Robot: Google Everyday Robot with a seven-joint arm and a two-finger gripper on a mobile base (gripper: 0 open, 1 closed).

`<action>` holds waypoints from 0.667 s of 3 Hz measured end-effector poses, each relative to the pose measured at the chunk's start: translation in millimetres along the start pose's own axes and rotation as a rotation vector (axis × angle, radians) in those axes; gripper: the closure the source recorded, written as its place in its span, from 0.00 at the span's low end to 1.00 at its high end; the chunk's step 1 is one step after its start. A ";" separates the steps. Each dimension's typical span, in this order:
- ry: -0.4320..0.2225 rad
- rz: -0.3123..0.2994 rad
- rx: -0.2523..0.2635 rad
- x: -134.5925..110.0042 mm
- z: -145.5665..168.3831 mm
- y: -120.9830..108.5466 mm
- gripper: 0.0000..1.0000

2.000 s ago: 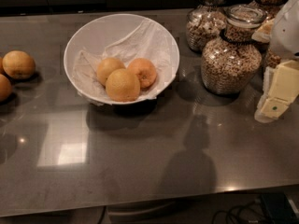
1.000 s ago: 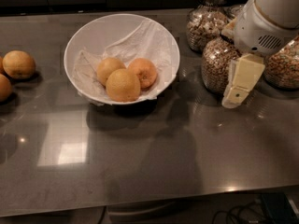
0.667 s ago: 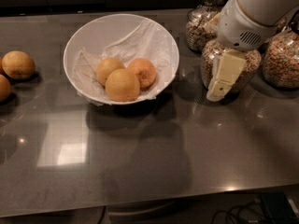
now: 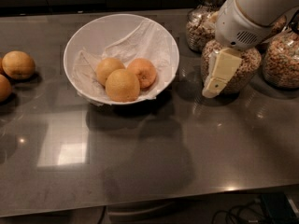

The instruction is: Pick orange from white bowl

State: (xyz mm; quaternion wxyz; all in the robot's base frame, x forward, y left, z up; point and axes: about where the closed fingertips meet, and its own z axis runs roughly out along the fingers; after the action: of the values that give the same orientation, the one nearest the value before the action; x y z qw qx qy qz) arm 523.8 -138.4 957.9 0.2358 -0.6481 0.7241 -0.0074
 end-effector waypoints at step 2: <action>-0.097 -0.129 0.022 -53.5 13.9 -25.9 0.00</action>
Offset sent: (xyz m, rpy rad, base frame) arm 0.0539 0.0825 0.0223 0.0712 -0.1204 0.2318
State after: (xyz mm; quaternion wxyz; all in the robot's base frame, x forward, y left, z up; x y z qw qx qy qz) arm 555.5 -88.1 971.5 0.2764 -0.6904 0.6685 0.0009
